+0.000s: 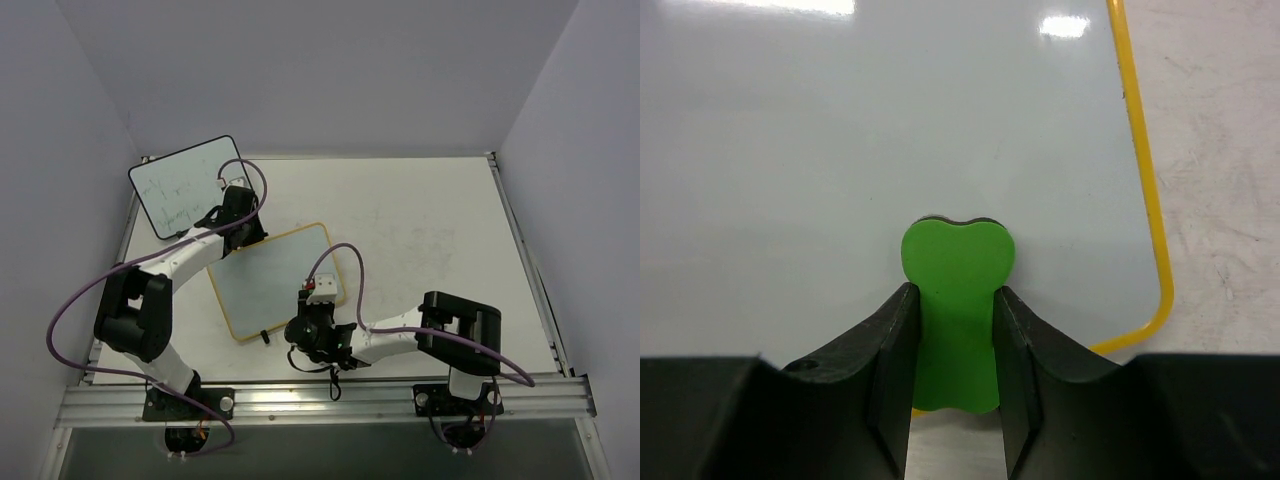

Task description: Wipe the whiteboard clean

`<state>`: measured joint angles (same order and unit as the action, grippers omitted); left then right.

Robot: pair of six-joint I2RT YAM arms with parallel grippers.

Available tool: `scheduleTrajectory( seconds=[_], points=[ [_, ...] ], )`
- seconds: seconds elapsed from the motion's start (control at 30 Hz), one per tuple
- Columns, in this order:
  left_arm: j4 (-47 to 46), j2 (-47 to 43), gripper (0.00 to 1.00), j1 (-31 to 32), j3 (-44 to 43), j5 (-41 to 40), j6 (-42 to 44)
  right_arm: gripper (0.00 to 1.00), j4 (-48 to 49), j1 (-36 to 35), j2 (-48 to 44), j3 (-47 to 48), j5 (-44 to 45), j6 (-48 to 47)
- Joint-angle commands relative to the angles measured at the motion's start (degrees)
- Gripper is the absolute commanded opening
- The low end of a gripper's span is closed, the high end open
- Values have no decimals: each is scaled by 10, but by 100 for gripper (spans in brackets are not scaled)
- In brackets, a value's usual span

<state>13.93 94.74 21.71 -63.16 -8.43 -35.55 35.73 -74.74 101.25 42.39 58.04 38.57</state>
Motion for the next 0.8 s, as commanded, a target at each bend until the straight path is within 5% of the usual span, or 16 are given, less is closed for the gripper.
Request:
scheduleTrajectory(
  seconds=[0.0,0.77],
  points=[
    [13,-26,8,3,-43,-11,-1,0,-42,12,-32,-15,30,1],
    [50,-46,9,-8,-111,-11,0,0,-61,63,-103,-12,-10,-13]
  ],
)
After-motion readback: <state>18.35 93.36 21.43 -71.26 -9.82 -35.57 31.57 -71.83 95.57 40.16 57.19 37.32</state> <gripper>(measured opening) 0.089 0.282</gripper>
